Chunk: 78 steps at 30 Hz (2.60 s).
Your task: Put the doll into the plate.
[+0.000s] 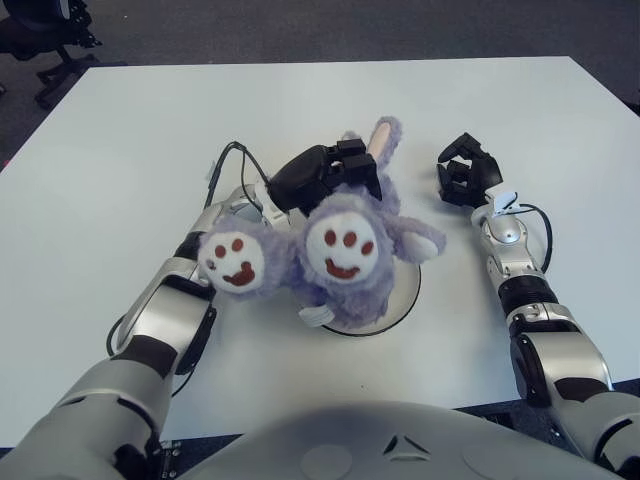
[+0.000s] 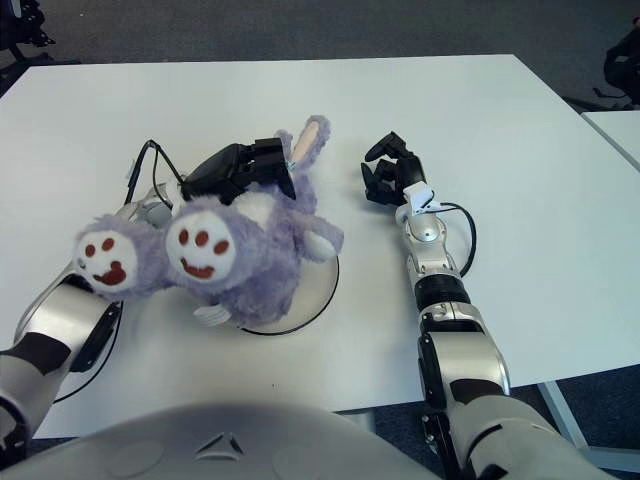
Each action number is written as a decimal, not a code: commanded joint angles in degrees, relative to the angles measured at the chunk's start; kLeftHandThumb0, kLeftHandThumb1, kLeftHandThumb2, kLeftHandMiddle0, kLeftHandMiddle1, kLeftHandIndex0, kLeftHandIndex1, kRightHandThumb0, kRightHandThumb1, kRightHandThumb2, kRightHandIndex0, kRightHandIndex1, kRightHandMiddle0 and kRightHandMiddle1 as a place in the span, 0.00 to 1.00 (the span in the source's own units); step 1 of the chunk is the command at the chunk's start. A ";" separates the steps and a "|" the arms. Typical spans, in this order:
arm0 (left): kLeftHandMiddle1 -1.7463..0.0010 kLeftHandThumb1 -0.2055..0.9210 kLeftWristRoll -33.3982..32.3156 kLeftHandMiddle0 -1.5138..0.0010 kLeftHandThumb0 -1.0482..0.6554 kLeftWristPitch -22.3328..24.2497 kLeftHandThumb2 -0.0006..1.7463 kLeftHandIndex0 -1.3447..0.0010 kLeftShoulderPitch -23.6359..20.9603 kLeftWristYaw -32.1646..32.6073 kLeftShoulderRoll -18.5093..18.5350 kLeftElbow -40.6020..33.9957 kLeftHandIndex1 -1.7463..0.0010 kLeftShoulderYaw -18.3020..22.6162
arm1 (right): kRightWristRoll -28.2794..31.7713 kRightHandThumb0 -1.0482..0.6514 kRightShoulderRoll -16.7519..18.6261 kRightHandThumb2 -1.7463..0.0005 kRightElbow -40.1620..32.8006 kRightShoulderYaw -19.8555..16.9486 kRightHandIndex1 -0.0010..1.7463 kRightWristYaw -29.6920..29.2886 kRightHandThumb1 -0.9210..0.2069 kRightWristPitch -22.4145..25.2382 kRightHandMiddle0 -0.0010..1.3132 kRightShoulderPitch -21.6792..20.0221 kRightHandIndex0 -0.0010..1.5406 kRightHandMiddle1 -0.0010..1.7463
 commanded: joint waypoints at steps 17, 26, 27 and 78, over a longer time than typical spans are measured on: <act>0.26 0.81 -5.16 0.55 0.62 3.55 0.30 0.60 -0.89 -9.18 4.47 -6.43 0.06 -4.19 | -1.84 0.38 1.09 0.45 4.49 1.51 1.00 1.34 0.31 5.28 0.32 5.82 0.58 1.00; 0.37 0.98 -13.77 0.62 0.61 10.58 0.13 0.65 0.51 -19.10 6.02 -11.56 0.12 -6.39 | -1.88 0.38 1.12 0.44 4.40 1.54 1.00 1.28 0.31 5.20 0.32 5.87 0.58 1.00; 0.36 0.99 -14.36 0.63 0.61 11.19 0.13 0.66 0.67 -19.80 6.08 -12.02 0.12 -6.42 | -1.88 0.38 1.12 0.44 4.39 1.54 1.00 1.28 0.31 5.20 0.32 5.87 0.58 1.00; 1.00 1.00 -9.15 0.85 0.60 10.87 0.05 0.81 0.49 -25.78 9.18 -18.46 1.00 -4.19 | -1.45 0.38 1.10 0.45 3.72 1.40 1.00 1.93 0.30 5.02 0.32 6.02 0.56 1.00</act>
